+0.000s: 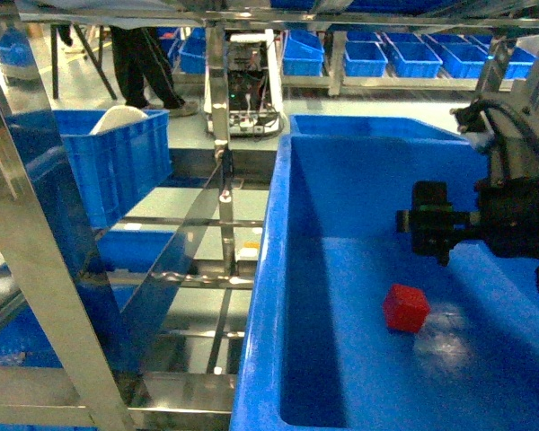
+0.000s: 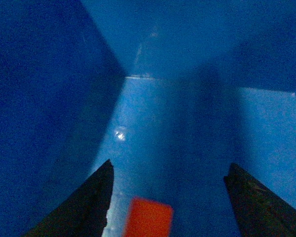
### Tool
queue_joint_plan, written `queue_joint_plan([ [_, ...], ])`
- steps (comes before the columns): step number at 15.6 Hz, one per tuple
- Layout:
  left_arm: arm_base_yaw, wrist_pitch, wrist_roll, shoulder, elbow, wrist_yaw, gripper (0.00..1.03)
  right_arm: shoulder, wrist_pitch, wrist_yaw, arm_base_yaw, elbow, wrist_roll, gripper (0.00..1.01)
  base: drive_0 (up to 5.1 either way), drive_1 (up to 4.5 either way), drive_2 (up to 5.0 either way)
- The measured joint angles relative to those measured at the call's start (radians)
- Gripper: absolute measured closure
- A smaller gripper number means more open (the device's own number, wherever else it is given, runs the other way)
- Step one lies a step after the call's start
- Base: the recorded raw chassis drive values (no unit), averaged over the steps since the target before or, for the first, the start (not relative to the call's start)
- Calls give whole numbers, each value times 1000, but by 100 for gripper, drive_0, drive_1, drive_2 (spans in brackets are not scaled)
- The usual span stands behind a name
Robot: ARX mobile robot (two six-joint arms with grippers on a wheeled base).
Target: Place magnetic block on left shelf second layer
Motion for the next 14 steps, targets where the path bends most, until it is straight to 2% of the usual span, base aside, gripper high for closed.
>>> queue_joint_plan([
  [4,0,0,0,0,0,0,5,-178,17,17,-32,-116,-45,1,0,0,0],
  [5,0,0,0,0,0,0,5,-237,13,13,-45,-161,-59,3,0,0,0],
  [6,0,0,0,0,0,0,5,-314,3,12,-56,-224,-90,3,0,0,0],
  [7,0,0,0,0,0,0,5,-414,-50,-6,-77,-277,-109,3,0,0,0],
  [9,0,0,0,0,0,0,5,-615,-89,19,-136,-306,-175,3,0,0,0],
  [10,0,1,0,0,0,0,5,-798,-103,98,-156,-362,-314,3,0,0,0],
  [14,0,0,0,0,0,0,5,-832,-129,87,-155,-343,-340,3,0,0,0],
])
